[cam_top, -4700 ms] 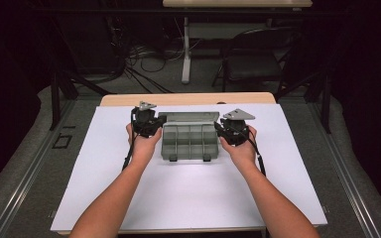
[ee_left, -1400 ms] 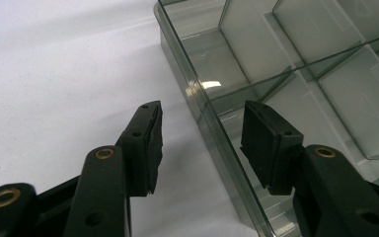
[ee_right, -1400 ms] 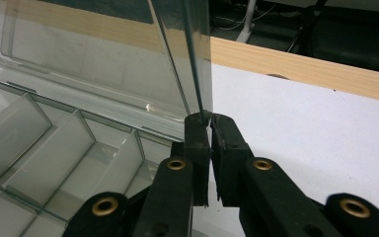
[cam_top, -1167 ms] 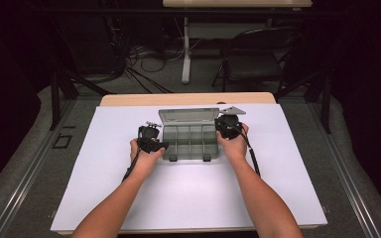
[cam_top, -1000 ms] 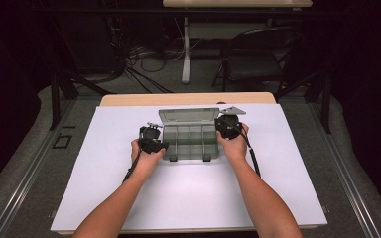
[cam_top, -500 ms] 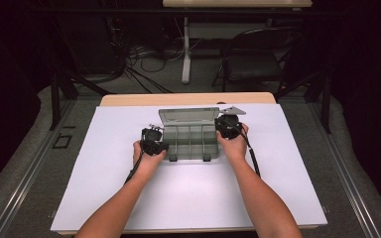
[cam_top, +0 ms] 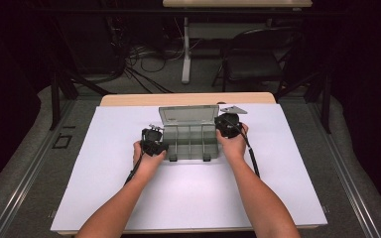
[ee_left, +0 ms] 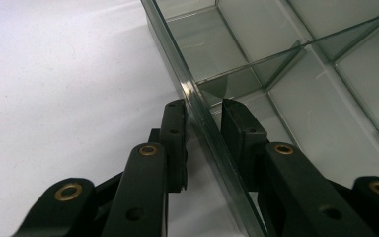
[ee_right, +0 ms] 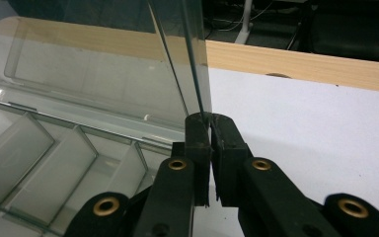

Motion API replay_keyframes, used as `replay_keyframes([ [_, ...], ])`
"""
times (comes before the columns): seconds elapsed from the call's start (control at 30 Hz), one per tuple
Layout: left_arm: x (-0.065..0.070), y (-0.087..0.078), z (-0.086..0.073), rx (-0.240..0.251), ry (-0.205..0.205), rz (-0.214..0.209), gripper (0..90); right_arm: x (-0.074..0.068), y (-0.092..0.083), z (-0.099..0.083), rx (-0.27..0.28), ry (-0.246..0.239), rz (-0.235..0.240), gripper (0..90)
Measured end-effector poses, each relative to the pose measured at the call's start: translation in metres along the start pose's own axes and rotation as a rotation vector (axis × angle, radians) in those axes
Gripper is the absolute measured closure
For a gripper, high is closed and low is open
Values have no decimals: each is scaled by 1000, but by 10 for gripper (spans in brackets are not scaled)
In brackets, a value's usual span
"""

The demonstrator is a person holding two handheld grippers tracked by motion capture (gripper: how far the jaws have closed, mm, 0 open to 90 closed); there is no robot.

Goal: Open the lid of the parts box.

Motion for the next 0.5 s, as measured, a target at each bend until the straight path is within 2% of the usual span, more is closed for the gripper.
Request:
replay_keyframes([
  [0.13, 0, 0, 0, 1, 1, 1, 727, 0, 1, 1, -5, 11, -8, 875],
  [0.2, 0, 0, 0, 1, 0, 1, 727, -1, 2, 2, -2, 32, -16, 878],
  [0.5, 0, 0, 0, 0, -1, 2, 730, -1, 9, 7, -10, 47, -34, 884],
])
Point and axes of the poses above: each handheld gripper's, and its own axes: y roughly forward along the jaws, z roughly out of its top, x roughly to its right, the point moved 6 cm from there along y, roughly forward along the jaws, and after that the axes turned 13 degrees about -z, right-handed, at the moved point
